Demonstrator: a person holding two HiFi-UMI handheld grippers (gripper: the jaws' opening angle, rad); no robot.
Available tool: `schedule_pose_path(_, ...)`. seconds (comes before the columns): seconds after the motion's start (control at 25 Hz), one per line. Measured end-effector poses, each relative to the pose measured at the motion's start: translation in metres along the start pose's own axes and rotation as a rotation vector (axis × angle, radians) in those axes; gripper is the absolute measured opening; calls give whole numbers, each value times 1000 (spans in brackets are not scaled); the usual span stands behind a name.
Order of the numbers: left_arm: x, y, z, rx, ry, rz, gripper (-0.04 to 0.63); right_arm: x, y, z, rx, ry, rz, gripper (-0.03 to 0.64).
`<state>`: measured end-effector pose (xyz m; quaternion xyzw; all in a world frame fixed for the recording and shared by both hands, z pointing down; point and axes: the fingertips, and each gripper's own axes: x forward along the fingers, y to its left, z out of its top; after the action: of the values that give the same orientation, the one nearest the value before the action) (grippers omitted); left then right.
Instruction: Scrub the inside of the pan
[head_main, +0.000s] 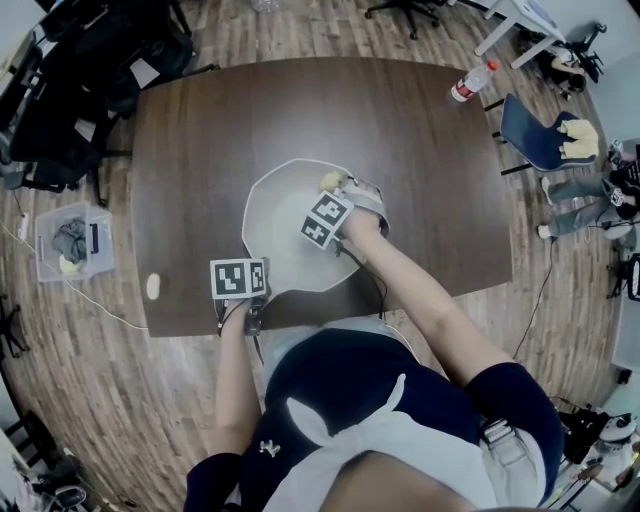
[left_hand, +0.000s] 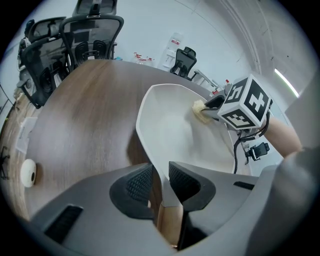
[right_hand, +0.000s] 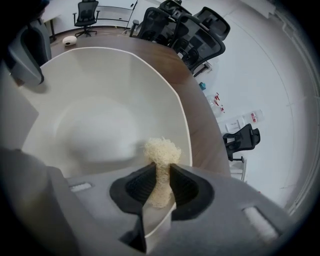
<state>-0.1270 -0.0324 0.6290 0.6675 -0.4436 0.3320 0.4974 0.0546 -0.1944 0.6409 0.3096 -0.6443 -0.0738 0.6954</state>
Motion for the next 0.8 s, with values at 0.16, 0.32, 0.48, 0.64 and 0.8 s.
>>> schedule_pose_path(0.16,2,0,2,0,-4,4,92,2,5,-8,-19,40,35,80)
schedule_pose_path(0.32,3,-1,0,-17,-4,4,91,2,15,-19,-31,96,101,81)
schedule_pose_path(0.48,2,1,1,-30,-6,12,91,2,27,-28,-58,162,185,81)
schedule_pose_path(0.64,1,1,-2,-39,-10,17,91,1,37,-36,-72,215,248,81)
schedule_pose_path(0.8,1,2,-1,-42,-23,19,91,0,48,-43,-86,264,316,81)
